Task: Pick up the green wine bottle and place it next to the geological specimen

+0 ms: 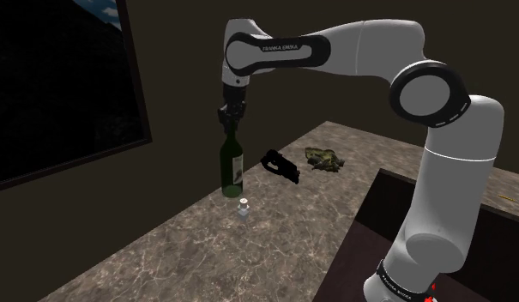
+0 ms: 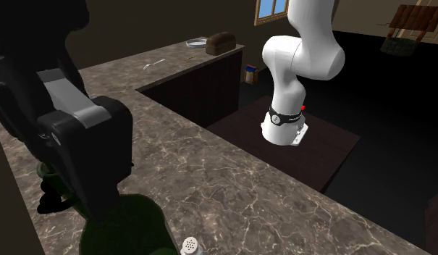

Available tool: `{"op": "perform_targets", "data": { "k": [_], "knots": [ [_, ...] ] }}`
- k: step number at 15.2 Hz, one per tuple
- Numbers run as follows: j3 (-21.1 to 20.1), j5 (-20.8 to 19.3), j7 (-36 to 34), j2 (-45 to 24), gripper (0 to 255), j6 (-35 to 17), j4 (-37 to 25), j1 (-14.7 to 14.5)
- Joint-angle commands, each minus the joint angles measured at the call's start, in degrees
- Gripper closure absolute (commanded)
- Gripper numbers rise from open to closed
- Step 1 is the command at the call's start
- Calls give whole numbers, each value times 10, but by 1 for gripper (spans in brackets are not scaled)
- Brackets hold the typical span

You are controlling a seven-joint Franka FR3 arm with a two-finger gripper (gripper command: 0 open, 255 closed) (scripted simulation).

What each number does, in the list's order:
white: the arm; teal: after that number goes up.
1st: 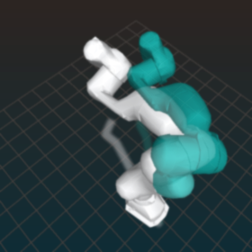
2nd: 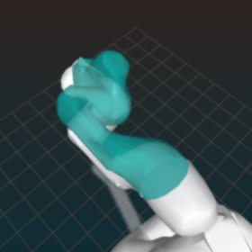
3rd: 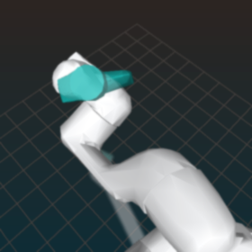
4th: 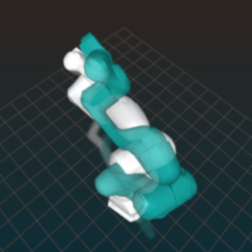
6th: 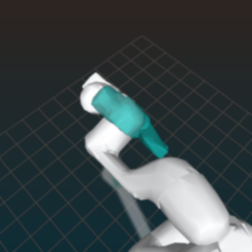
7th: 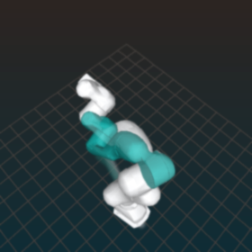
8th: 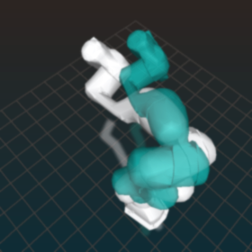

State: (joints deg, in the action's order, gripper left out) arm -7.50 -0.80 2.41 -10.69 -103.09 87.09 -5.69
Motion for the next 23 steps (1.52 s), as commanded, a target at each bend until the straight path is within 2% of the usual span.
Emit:
{"op": "perform_targets", "data": {
  "k": [1, 6, 14, 23],
  "knots": [
    [0, 0, -1, -2, 255, 19, -21, -1],
    [-1, -1, -1, -8, 255, 54, -62, -2],
    [40, 19, 104, 28, 255, 44, -15, 63],
    [89, 36, 222, 23, 255, 52, -23, 131]
  ]
}}
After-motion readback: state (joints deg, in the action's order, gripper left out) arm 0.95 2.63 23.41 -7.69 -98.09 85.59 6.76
